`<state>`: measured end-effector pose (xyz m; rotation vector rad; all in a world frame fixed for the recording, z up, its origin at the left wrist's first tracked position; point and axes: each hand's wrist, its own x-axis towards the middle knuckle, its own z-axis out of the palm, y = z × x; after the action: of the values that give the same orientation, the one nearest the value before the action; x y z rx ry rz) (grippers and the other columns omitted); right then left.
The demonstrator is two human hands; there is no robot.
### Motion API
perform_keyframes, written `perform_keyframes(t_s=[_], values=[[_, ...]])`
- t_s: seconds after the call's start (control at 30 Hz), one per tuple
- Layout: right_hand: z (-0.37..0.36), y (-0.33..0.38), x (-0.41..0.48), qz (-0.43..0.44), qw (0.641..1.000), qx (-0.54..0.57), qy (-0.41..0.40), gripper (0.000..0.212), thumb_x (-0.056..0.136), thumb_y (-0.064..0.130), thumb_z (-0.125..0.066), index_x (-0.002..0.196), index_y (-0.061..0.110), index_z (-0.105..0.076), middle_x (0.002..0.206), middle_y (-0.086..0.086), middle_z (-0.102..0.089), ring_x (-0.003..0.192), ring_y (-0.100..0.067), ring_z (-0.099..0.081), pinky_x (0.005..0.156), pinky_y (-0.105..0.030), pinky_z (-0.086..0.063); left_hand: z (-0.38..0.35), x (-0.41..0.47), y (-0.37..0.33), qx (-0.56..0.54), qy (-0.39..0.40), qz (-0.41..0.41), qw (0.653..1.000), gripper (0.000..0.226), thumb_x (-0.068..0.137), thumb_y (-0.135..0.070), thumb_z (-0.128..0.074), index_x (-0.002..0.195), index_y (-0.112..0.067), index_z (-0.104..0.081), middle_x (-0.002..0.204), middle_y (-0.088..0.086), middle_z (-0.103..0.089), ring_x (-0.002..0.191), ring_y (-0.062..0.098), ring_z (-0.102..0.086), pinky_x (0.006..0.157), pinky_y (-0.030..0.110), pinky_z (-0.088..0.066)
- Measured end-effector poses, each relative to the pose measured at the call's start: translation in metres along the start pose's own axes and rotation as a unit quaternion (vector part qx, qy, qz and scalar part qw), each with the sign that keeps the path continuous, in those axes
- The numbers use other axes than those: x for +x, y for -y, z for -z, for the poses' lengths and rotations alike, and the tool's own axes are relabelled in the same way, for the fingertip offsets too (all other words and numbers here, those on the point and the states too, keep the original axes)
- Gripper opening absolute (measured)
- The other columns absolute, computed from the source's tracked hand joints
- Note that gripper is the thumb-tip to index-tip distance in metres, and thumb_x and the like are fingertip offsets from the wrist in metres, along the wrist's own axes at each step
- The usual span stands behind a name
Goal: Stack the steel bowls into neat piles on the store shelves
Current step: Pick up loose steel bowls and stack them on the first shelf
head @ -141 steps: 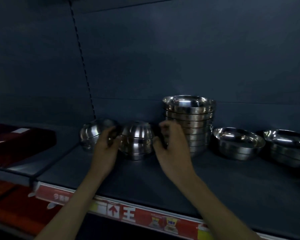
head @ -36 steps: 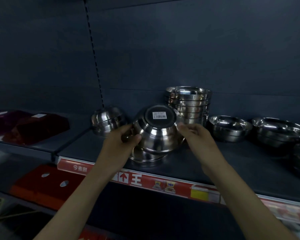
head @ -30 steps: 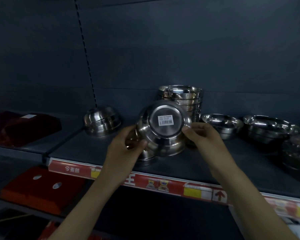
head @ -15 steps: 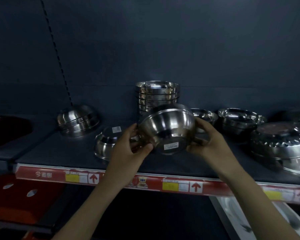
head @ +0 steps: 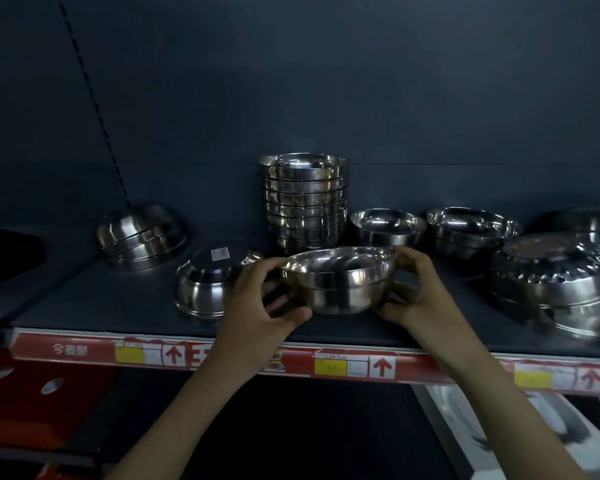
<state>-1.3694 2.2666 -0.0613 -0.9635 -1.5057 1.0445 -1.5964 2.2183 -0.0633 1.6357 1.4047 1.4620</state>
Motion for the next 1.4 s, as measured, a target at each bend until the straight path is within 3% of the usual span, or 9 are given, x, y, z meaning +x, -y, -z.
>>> perform_keyframes(t_s=[0.1,0.27,0.43,0.67,0.8,0.93,1.07,1.2,1.4], values=[[0.005,-0.001,-0.003,-0.017,1.000,0.005,0.011,0.077,0.074,-0.025,-0.062,0.131,0.023,-0.045,0.125,0.011,-0.059,0.108,-0.005,-0.064,0.077,-0.013,-0.052,0.002,-0.002,0.002,0.005,0.016,-0.002,1.000,0.067,0.072,-0.010,-0.084,0.126,-0.035,-0.054,0.135,-0.015,-0.045,0.127,0.005,-0.051,0.100,0.023,-0.050],[0.012,-0.003,-0.007,-0.038,0.999,-0.020,0.023,0.075,0.073,-0.026,-0.062,0.120,0.031,-0.048,0.123,0.005,-0.062,0.099,-0.001,-0.067,0.073,-0.015,-0.053,0.000,-0.004,0.002,0.027,0.030,-0.002,0.999,0.075,0.072,-0.014,-0.085,0.132,-0.041,-0.049,0.137,-0.021,-0.039,0.129,0.000,-0.046,0.093,0.010,-0.047],[0.016,0.005,-0.009,-0.051,0.998,-0.032,0.032,0.073,0.075,-0.021,-0.066,0.126,0.027,-0.047,0.122,0.005,-0.063,0.101,-0.002,-0.066,0.078,-0.014,-0.053,0.003,-0.005,0.000,0.013,0.046,0.014,0.999,0.079,0.072,-0.018,-0.085,0.133,-0.046,-0.045,0.142,-0.020,-0.041,0.130,-0.001,-0.046,0.095,0.016,-0.047],[0.023,0.013,-0.011,-0.091,0.990,-0.083,0.072,0.088,0.058,0.028,-0.093,0.132,0.037,-0.047,0.124,0.013,-0.063,0.111,-0.003,-0.064,0.098,-0.032,-0.051,0.008,-0.001,-0.007,-0.006,0.071,0.101,0.992,0.094,0.054,-0.059,-0.087,0.138,-0.041,-0.049,0.132,-0.015,-0.060,0.123,0.002,-0.055,0.108,0.042,-0.044],[0.018,0.022,-0.014,-0.078,0.990,-0.096,0.065,0.096,0.050,0.057,-0.091,0.133,0.040,-0.046,0.124,0.020,-0.062,0.116,0.001,-0.058,0.095,-0.028,-0.048,0.009,0.000,-0.014,-0.016,0.053,0.084,0.995,0.073,0.065,-0.043,-0.084,0.132,-0.040,-0.056,0.122,-0.018,-0.066,0.114,-0.003,-0.059,0.104,0.035,-0.046],[0.014,0.042,-0.013,-0.039,0.996,-0.078,0.034,0.090,0.051,0.056,-0.087,0.130,0.039,-0.049,0.123,0.017,-0.062,0.114,0.002,-0.057,0.087,-0.022,-0.045,0.016,0.004,-0.034,-0.022,0.046,0.049,0.998,0.053,0.071,-0.029,-0.081,0.119,-0.043,-0.061,0.106,-0.023,-0.072,0.100,-0.008,-0.065,0.085,0.016,-0.047],[0.011,0.070,-0.002,0.014,0.998,-0.062,0.015,0.087,0.051,0.053,-0.080,0.131,0.033,-0.052,0.113,0.015,-0.070,0.105,0.002,-0.065,0.092,-0.026,-0.050,0.029,0.017,-0.061,-0.038,0.035,-0.004,0.999,0.055,0.063,-0.036,-0.077,0.117,-0.033,-0.066,0.105,-0.012,-0.075,0.101,0.003,-0.069,0.085,0.022,-0.052],[0.001,0.099,0.015,0.062,0.997,-0.034,-0.014,0.093,0.051,0.051,-0.078,0.135,0.023,-0.050,0.110,0.012,-0.071,0.096,0.003,-0.069,0.085,-0.023,-0.057,0.043,0.037,-0.088,-0.046,0.019,-0.048,0.998,0.044,0.068,-0.034,-0.075,0.111,-0.034,-0.067,0.103,-0.016,-0.075,0.096,-0.001,-0.070,0.080,0.011,-0.052],[-0.012,0.132,0.051,0.101,0.993,-0.034,-0.052,0.086,0.059,0.057,-0.077,0.135,0.029,-0.048,0.122,0.015,-0.065,0.109,-0.007,-0.066,0.098,-0.042,-0.053,0.060,0.084,-0.107,-0.052,-0.005,-0.084,0.995,0.051,0.075,-0.036,-0.082,0.122,-0.026,-0.066,0.114,-0.003,-0.073,0.110,0.010,-0.067,0.099,0.032,-0.048]])
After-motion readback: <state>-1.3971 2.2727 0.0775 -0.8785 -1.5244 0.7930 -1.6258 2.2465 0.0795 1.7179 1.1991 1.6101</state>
